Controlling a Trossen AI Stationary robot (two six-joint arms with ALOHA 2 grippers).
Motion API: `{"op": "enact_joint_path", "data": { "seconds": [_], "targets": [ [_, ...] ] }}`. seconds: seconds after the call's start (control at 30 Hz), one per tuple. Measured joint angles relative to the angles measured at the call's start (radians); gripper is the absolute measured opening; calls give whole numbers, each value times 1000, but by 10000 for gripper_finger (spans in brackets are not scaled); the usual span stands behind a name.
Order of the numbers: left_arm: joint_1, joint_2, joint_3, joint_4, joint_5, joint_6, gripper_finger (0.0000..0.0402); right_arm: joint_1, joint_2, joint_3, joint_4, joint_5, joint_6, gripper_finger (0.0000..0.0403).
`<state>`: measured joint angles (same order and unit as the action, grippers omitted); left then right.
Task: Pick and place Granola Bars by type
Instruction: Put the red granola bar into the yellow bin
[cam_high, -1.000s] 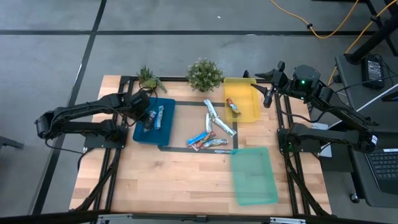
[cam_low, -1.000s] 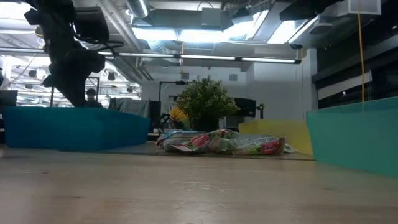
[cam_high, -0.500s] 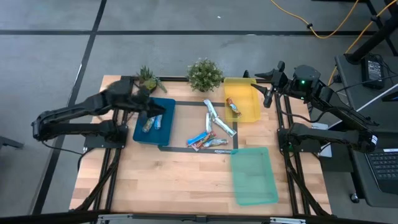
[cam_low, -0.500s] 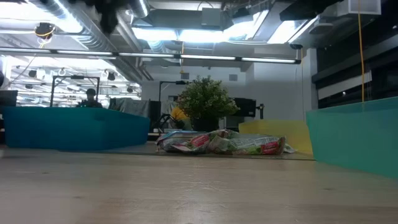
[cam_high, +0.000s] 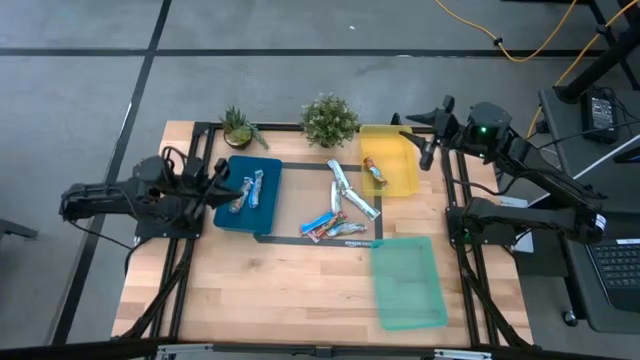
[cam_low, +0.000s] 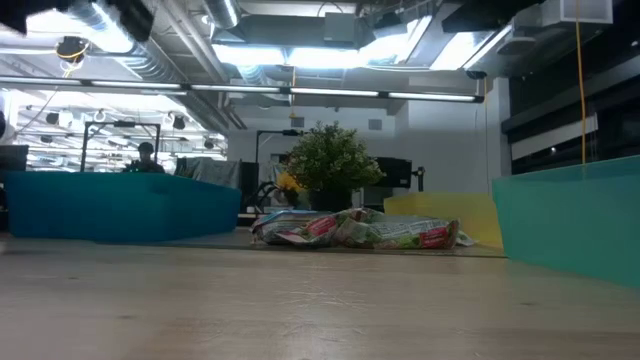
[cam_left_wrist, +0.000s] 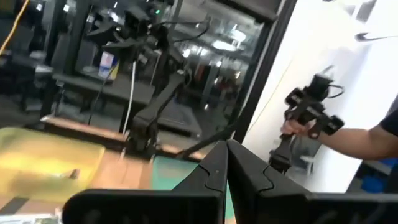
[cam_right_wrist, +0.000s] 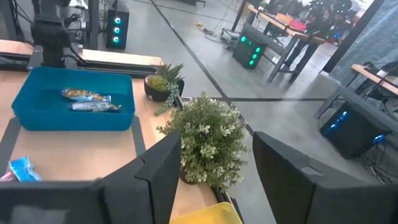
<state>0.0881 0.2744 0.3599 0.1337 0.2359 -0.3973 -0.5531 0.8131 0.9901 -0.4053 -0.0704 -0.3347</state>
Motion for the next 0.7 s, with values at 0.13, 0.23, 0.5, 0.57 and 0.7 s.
{"op": "enact_joint_path", "data": {
  "seconds": [0.13,0.23,0.5,0.57,0.7],
  "targets": [
    [1,-113,-132,49,-27,-1,1,0,16,0,3,0,0,202],
    [9,-208,-214,78,-30,-15,1,0,26,0,6,0,0,202],
    [35,-263,-350,297,-159,62,1,-1,36,0,6,0,0,202],
    [35,-266,-352,269,-210,121,1,-2,37,0,6,-1,1,202],
    [35,-274,-352,197,-318,222,1,-5,37,0,23,-1,14,202]
  ]
}}
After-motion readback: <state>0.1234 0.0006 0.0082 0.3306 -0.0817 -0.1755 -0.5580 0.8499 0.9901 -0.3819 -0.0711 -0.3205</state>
